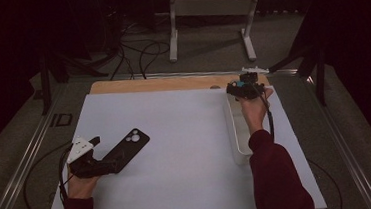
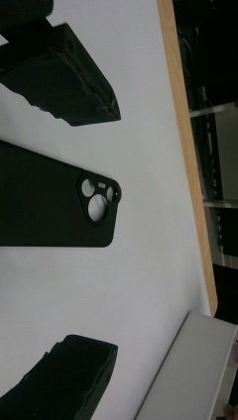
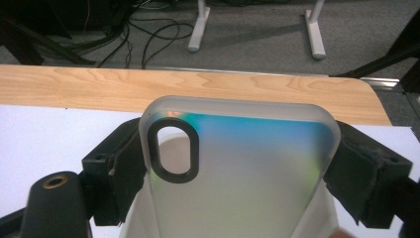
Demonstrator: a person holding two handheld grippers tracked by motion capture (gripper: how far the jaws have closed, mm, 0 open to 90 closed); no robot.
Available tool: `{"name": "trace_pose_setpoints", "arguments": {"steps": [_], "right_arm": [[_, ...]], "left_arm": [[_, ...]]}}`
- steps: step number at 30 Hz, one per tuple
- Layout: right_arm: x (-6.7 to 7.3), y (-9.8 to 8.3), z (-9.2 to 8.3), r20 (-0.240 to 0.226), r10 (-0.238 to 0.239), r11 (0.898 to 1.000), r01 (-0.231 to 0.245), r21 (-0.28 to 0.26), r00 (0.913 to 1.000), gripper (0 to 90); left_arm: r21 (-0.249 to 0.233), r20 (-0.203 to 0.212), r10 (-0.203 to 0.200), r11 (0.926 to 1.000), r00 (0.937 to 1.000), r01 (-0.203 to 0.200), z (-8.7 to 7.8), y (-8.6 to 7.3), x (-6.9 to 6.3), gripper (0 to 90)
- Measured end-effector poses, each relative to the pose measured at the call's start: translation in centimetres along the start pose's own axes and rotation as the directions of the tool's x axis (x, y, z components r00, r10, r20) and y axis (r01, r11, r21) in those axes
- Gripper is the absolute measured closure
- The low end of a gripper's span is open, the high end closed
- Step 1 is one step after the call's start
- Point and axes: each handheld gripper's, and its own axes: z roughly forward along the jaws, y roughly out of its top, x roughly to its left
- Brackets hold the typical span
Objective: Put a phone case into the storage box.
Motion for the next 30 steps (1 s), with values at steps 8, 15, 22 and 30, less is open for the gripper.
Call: {"name": "trace_pose_setpoints", "arguments": {"steps": [8, 15, 22, 30], "right_arm": [[-0.1, 0.2, -0.1, -0.008, -0.007, 1.000, 0.007, -0.002, 0.9999, 8.7], [-0.2, 0.5, -0.8, 0.004, -0.026, 0.999, 0.026, -0.039, 0.9997, 7.0], [-0.6, 0.7, -2.1, -0.026, -0.022, 0.998, 0.021, -0.057, 0.9994, 7.1], [-1.0, 0.2, -4.9, -0.098, -0.007, 0.997, -0.001, -0.082, 0.9952, 7.2]], "left_arm": [[-0.003, -0.002, -0.003, 1.0000, 1.0000, 0.003, -0.1, 0.0, 0.0, 0.0], [-0.002, -0.004, -0.003, 1.0000, 1.0000, 0.002, 0.0, 0.0, 0.0, 0.0], [0.003, -0.005, 0.002, 1.0000, 1.0000, -0.002, 0.1, 0.0, -0.1, 0.0], [0.007, -0.016, 0.006, 1.0000, 0.9999, -0.006, 0.1, 0.0, -0.2, 0.0]]}}
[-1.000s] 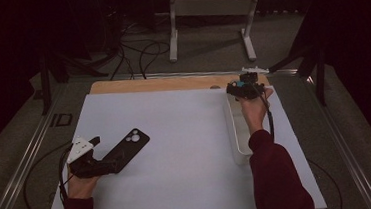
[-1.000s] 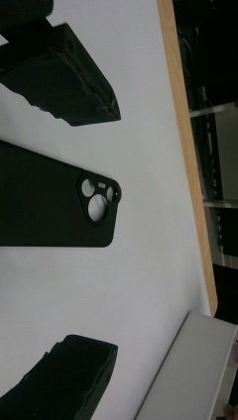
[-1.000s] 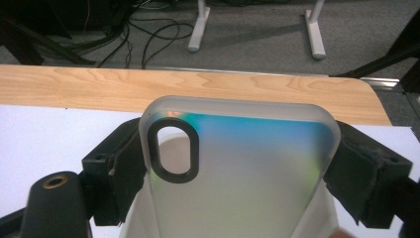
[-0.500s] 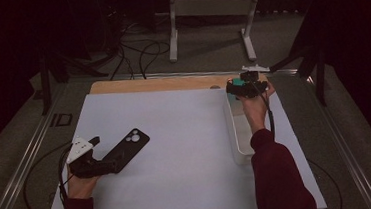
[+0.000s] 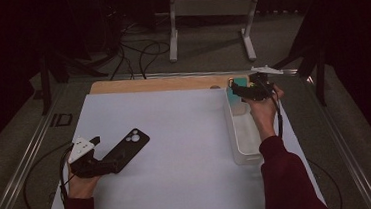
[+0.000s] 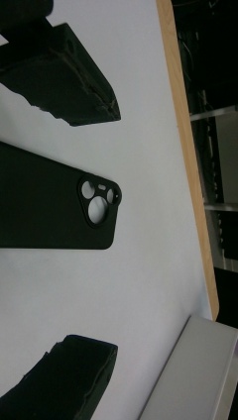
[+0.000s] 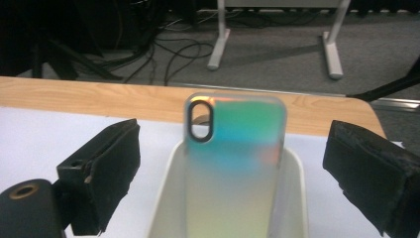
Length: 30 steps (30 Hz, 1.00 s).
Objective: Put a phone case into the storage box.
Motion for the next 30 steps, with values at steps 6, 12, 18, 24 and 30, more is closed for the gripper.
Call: {"name": "trace_pose_setpoints", "arguments": {"steps": [6, 12, 18, 24, 30], "right_arm": [[0.7, -0.5, -1.7, -0.053, -0.041, 0.999, 0.041, -0.009, 0.9977, 7.3], [1.7, -1.1, -3.5, -0.104, -0.096, 0.995, 0.094, -0.028, 0.9899, 7.4], [2.5, -1.5, -5.3, -0.151, -0.144, 0.989, 0.136, -0.059, 0.9780, 7.4], [2.8, -2.0, -6.7, -0.197, -0.179, 0.983, 0.167, -0.078, 0.9639, 7.4], [3.2, -3.0, -8.1, -0.247, -0.212, 0.975, 0.187, -0.120, 0.9454, 7.4]], "left_arm": [[0.002, -0.003, 0.003, 1.0000, 1.0000, -0.003, 0.0, 0.0, 0.0, 0.0], [0.000, -0.007, 0.003, 1.0000, 1.0000, -0.003, -0.1, 0.0, 0.1, 0.0], [0.001, -0.008, 0.003, 1.0000, 1.0000, -0.003, -0.1, 0.1, 0.0, 0.0], [0.002, -0.007, 0.002, 1.0000, 1.0000, -0.002, 0.0, 0.1, 0.0, 0.0], [0.007, -0.006, 0.002, 1.0000, 1.0000, -0.002, 0.0, 0.0, 0.1, 0.0]]}}
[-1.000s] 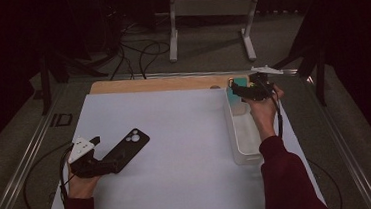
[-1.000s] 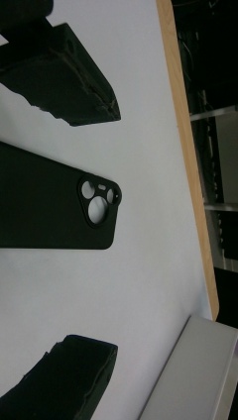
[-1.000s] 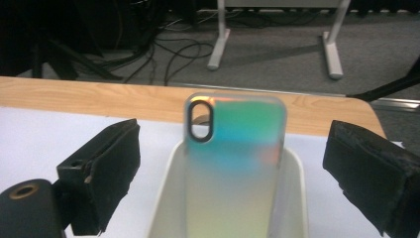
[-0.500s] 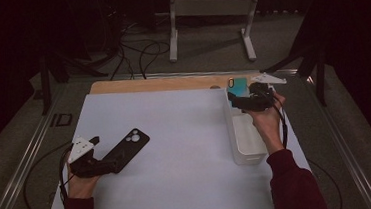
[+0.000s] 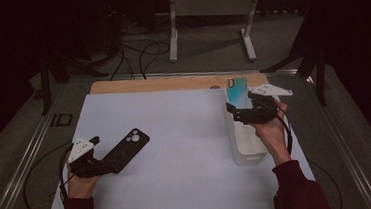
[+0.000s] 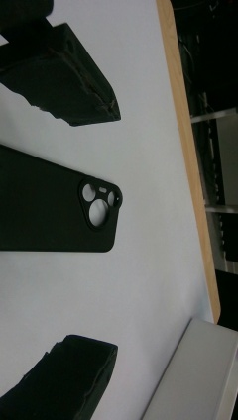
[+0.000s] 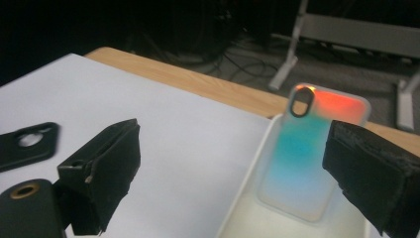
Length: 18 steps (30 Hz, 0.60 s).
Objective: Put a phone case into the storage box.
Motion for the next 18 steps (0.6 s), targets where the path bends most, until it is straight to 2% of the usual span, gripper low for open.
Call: {"name": "trace_pose_setpoints", "arguments": {"steps": [4, 5, 7, 9, 12, 18], "right_arm": [[0.2, -0.3, -0.3, -0.014, 0.000, 1.000, 0.000, -0.012, 0.9999, 7.4], [0.6, -0.8, -1.1, -0.045, -0.009, 0.999, 0.007, -0.033, 0.9990, 7.4], [0.6, -0.8, -1.1, -0.045, -0.009, 0.999, 0.007, -0.033, 0.9990, 7.4], [1.1, -1.5, -1.7, -0.058, -0.035, 0.999, 0.033, -0.041, 0.9977, 7.6], [1.4, -2.2, -2.2, -0.078, -0.031, 0.998, 0.027, -0.052, 0.9964, 7.8], [1.9, -4.0, -3.1, -0.088, -0.021, 0.998, 0.016, -0.061, 0.9959, 8.5]], "left_arm": [[0.000, 0.000, -0.001, 1.0000, 1.0000, 0.001, 0.0, 0.0, 0.0, 0.0], [-0.001, 0.001, 0.000, 1.0000, 1.0000, 0.000, 0.0, 0.0, 0.0, 0.0], [0.000, 0.002, 0.000, 1.0000, 1.0000, 0.000, 0.1, 0.0, 0.0, 0.0], [0.001, 0.004, -0.002, 1.0000, 1.0000, 0.002, 0.1, 0.0, 0.0, 0.0], [0.001, 0.006, -0.003, 1.0000, 1.0000, 0.003, 0.1, 0.0, 0.0, 0.0], [0.009, 0.010, -0.001, 1.0000, 1.0000, 0.001, 0.1, 0.0, 0.1, 0.0]]}}
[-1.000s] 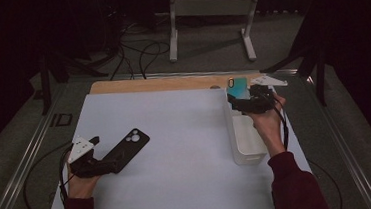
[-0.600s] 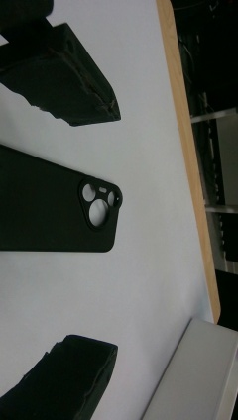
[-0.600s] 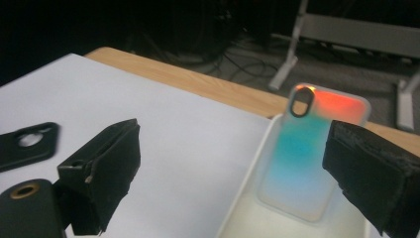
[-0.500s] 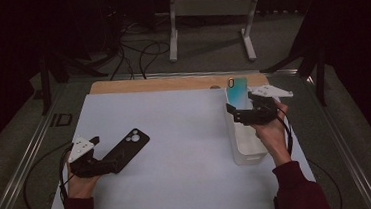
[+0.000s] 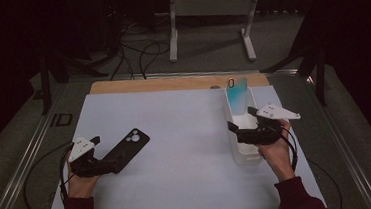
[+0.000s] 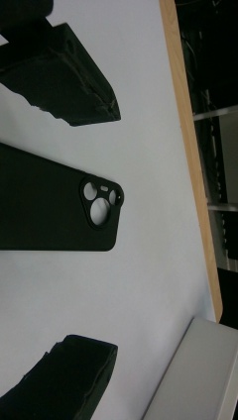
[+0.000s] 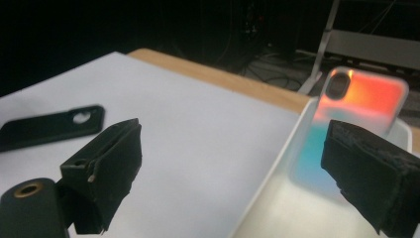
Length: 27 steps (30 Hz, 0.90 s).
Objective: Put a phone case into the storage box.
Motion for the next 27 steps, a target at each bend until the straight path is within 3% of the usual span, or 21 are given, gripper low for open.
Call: {"name": "trace_pose_setpoints", "arguments": {"steps": [5, 8, 17, 21, 27], "right_arm": [[0.5, -1.9, -1.4, 0.015, 0.009, 1.000, -0.009, -0.022, 0.9998, 9.0], [0.7, -2.6, -1.9, 0.049, 0.001, 0.999, 0.001, -0.038, 0.9988, 9.9], [1.0, -5.3, -3.6, 0.029, 0.048, 0.997, -0.046, -0.061, 0.9984, 8.7], [1.0, -5.8, -4.3, 0.002, 0.044, 0.995, -0.044, -0.086, 0.9990, 8.5], [0.9, -6.0, -4.8, 0.006, 0.048, 0.994, -0.047, -0.096, 0.9988, 8.5]], "left_arm": [[-0.002, 0.003, -0.001, 1.0000, 1.0000, 0.001, 0.0, 0.0, 0.0, 0.0], [0.001, 0.003, -0.002, 1.0000, 1.0000, 0.002, 0.0, 0.0, 0.0, 0.0], [0.013, 0.010, 0.006, 0.9999, 0.9999, -0.007, 0.1, 0.0, -0.1, 0.0], [0.015, 0.011, 0.011, 0.9998, 0.9999, -0.011, 0.2, 0.0, 0.0, 0.0], [0.022, 0.012, 0.021, 0.9995, 0.9997, -0.022, 0.3, 0.0, 0.0, 0.0]]}}
